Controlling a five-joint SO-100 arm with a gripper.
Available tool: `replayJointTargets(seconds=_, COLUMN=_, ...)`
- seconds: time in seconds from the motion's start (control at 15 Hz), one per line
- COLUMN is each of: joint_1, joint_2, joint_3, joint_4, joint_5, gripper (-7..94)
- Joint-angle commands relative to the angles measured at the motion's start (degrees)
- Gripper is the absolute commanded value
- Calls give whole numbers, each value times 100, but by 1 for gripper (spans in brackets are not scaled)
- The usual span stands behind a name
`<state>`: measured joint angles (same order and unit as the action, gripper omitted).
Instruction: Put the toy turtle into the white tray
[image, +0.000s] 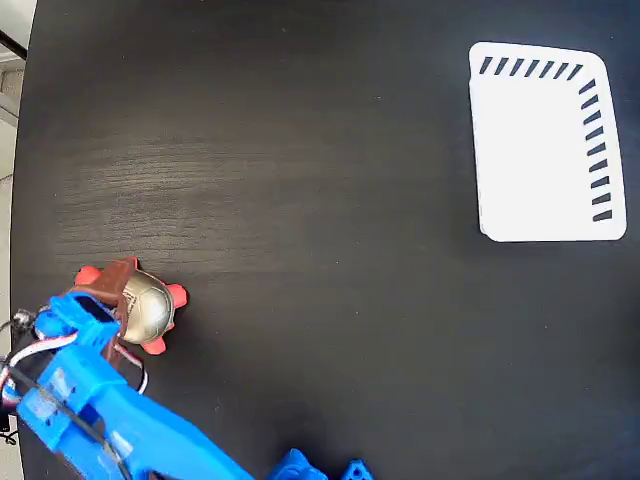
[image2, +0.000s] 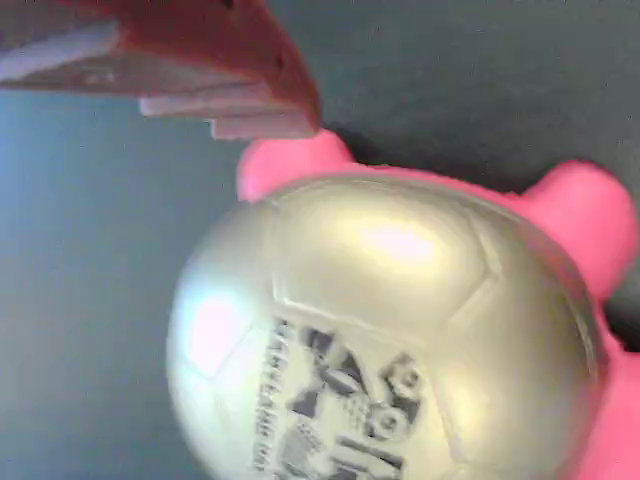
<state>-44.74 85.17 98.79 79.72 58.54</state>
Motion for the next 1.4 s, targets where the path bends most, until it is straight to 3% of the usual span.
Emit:
replayJointTargets(seconds=0.0, joint_1=-70, joint_2=70, joint_3=-70, joint_4=-79, joint_5=88, gripper=62)
replayJointTargets(seconds=0.87, joint_1=141, joint_2=-536, joint_3=220, joint_4=-817, joint_5=220, gripper=54)
replayJointTargets(seconds=1.07, joint_1=158, joint_2=-536, joint_3=290, joint_4=-949, joint_5=229, gripper=40)
replayJointTargets(seconds=1.33, joint_1=299, joint_2=-422, joint_3=378, joint_4=-1116, joint_5=229, gripper=7)
